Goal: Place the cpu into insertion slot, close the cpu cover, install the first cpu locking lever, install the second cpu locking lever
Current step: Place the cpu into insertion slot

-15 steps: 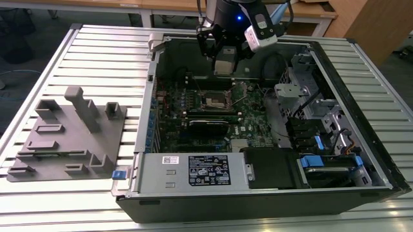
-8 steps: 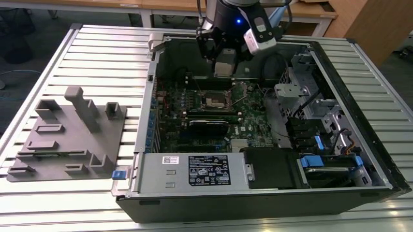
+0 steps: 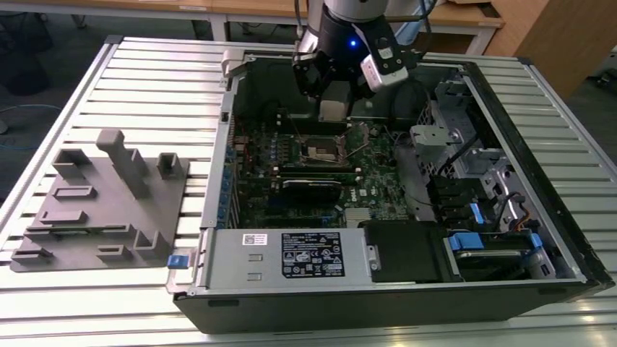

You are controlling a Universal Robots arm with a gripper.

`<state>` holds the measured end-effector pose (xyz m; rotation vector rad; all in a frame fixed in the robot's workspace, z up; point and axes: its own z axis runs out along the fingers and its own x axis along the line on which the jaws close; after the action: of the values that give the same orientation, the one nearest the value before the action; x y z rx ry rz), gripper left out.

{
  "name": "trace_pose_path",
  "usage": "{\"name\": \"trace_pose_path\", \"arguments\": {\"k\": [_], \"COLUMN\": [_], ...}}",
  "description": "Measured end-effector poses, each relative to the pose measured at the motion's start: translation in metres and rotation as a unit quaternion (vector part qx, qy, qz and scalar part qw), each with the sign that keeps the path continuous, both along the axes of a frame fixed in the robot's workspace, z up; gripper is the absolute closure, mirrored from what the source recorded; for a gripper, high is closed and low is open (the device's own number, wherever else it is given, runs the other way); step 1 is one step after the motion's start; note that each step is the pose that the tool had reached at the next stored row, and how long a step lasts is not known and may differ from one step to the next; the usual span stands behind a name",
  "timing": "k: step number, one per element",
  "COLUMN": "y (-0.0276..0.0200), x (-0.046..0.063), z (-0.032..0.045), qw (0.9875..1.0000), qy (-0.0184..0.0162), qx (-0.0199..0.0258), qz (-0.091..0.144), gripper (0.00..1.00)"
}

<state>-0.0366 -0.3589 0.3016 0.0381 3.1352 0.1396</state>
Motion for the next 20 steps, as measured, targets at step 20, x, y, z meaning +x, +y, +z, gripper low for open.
{"name": "trace_pose_path", "arguments": {"k": [20], "y": [-0.0001], "x": [-0.006], "z": [-0.0327], "qw": [1.0000], "qy": [-0.0029], "qx": [0.0000], "qz": [0.009], "gripper": [0.46]}}
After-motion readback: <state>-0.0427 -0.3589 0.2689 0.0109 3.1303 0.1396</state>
